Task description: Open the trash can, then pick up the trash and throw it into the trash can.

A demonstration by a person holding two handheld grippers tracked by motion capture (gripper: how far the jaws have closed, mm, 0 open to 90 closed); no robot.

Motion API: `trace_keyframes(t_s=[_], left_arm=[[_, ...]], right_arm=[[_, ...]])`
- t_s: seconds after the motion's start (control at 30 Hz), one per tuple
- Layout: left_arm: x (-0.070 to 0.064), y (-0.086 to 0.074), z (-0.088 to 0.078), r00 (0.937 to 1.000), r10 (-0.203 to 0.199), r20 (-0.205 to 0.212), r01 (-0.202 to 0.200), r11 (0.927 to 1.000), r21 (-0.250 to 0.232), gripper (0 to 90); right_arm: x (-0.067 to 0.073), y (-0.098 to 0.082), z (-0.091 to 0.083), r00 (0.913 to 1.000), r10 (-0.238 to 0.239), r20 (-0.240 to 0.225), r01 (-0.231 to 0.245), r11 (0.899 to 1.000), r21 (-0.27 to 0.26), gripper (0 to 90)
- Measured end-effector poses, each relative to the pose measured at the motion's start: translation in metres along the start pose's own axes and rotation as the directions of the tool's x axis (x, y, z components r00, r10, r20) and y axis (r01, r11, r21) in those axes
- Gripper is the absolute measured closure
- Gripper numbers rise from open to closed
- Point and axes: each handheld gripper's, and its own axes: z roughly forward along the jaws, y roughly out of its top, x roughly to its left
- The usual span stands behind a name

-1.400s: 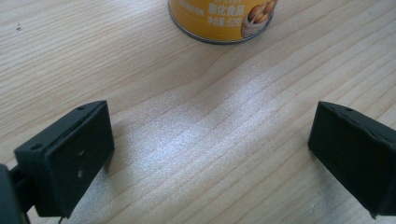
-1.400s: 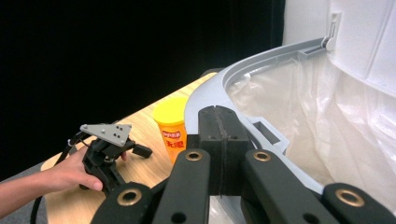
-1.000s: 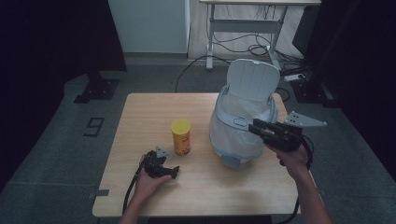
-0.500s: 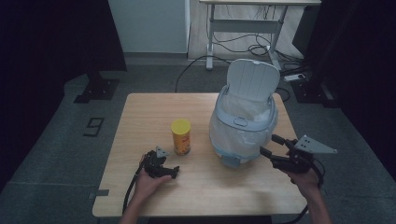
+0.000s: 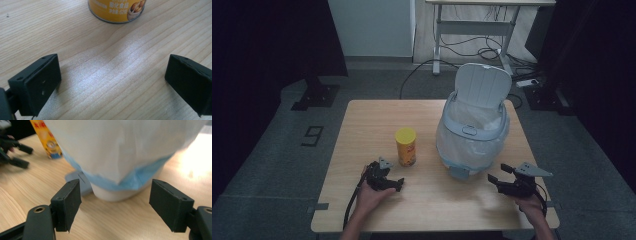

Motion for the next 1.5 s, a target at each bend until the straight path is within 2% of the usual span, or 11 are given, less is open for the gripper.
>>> trace_keyframes(t_s=[0.1,0.33,0.53,0.7,0.83,0.97,1.03,1.17,1.3,1.4,1.5], left_arm=[[-0.001,0.0,0.0,0.9997,0.017,0.017,-0.017,0.9999,0.0,0.1],[0.0,0.0,0.0,0.9996,0.02,0.021,-0.02,0.9998,-0.002,0.2],[0.001,0.002,-0.004,0.9997,0.021,0.013,-0.021,0.9997,-0.012,4.0],[0.002,0.004,-0.014,0.9997,0.021,0.008,-0.02,0.9983,-0.055,5.0],[0.005,0.006,-0.025,0.9996,-0.003,0.027,0.006,0.9939,-0.11,5.2],[0.009,0.011,-0.032,0.9995,-0.02,0.024,0.023,0.9892,-0.144,4.0],[0.012,0.014,-0.033,0.9988,-0.027,0.04,0.034,0.9863,-0.161,4.0],[0.013,0.023,-0.034,0.9973,-0.014,0.072,0.028,0.98,-0.197,2.7],[0.012,0.029,-0.033,0.9968,0.0,0.081,0.017,0.9771,-0.212,1.3],[0.012,0.037,-0.029,0.9967,0.011,0.08,0.005,0.9787,-0.205,0.3],[0.014,0.048,-0.022,0.996,-0.003,0.09,0.021,0.9778,-0.208,0.2]], right_arm=[[-0.002,-0.007,0.002,0.9999,0.009,0.01,-0.009,1.0,0.023,25.3],[-0.007,-0.015,0.0,0.9993,0.028,0.023,-0.029,0.999,0.039,25.5],[-0.005,-0.018,0.002,0.9995,0.01,0.029,-0.011,0.998,0.06,25.7],[-0.006,-0.021,0.005,0.9995,0.0,0.03,-0.003,0.996,0.085,25.8],[-0.006,-0.022,0.007,0.9995,-0.007,0.03,0.004,0.996,0.092,25.8],[-0.005,-0.022,0.006,0.9996,-0.003,0.029,0.001,0.996,0.092,25.8],[-0.005,-0.023,0.007,0.9995,0.0,0.031,-0.003,0.995,0.095,25.9],[-0.008,-0.024,0.007,0.9992,0.01,0.037,-0.014,0.995,0.1,26.0],[-0.009,-0.024,0.007,0.9991,0.013,0.039,-0.017,0.995,0.102,26.2],[-0.009,-0.025,0.007,0.9995,0.02,0.025,-0.022,0.995,0.097,26.4],[-0.009,-0.025,0.007,0.9996,0.018,0.021,-0.02,0.995,0.099,26.5]])
